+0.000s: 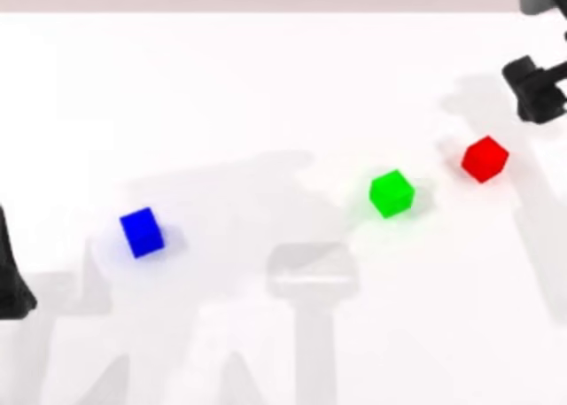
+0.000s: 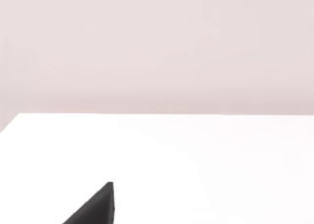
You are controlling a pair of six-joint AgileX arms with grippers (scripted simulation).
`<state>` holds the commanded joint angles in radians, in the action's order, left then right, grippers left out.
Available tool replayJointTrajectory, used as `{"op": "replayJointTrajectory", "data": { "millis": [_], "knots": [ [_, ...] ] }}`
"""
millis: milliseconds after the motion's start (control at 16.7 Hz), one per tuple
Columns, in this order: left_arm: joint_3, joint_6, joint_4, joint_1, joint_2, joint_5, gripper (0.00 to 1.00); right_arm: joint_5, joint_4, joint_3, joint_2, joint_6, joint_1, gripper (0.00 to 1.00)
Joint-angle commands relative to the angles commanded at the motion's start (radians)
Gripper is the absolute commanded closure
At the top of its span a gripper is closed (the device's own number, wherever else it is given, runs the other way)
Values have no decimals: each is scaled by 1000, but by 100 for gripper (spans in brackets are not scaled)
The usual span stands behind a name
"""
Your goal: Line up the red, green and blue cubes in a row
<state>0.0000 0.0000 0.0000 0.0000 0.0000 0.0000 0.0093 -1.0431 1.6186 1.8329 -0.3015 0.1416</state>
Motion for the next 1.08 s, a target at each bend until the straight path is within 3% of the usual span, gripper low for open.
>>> {"op": "replayJointTrajectory", "data": {
  "millis": [480,1080],
  "knots": [
    [0,0,0,0,0,0,0,-3,-285,509,516,-87,42,0],
    [0,0,0,0,0,0,0,-4,-269,517,565,-97,45,0]
  ]
}}
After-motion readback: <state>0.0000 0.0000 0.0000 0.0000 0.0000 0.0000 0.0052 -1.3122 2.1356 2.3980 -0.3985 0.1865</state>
